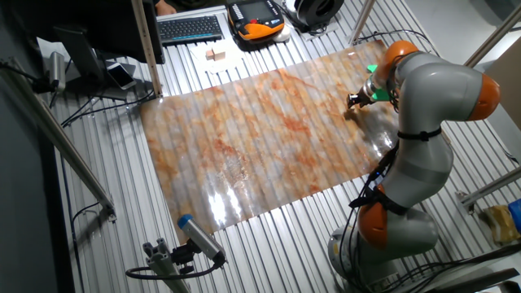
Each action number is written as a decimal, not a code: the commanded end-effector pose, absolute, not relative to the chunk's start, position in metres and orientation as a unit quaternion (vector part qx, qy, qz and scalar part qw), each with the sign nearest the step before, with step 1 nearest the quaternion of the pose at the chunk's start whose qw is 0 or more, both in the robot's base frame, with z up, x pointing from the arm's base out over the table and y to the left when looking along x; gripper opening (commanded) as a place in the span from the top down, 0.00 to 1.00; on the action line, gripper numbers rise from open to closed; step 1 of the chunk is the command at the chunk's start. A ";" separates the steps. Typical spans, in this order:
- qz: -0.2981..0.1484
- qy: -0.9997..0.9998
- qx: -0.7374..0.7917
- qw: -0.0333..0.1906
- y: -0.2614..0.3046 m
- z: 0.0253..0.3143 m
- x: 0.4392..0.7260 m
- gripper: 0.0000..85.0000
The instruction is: Pick up the small block on the left and move it to the right
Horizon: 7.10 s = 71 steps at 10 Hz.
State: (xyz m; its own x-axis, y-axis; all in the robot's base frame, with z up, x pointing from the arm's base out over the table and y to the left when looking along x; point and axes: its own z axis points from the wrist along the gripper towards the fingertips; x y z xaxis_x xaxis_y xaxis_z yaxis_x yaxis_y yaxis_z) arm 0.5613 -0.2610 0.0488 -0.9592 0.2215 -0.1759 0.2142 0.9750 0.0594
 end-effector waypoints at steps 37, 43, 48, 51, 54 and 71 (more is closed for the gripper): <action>0.017 0.996 0.050 0.070 -0.260 0.038 0.565 0.60; 0.020 0.996 0.050 0.071 -0.260 0.033 0.565 0.60; 0.022 0.996 0.049 0.073 -0.261 0.029 0.566 0.60; 0.024 0.996 0.050 0.074 -0.261 0.029 0.566 0.60; 0.025 0.996 0.050 0.076 -0.262 0.026 0.566 0.60; 0.017 0.996 0.039 0.082 -0.263 0.029 0.564 1.00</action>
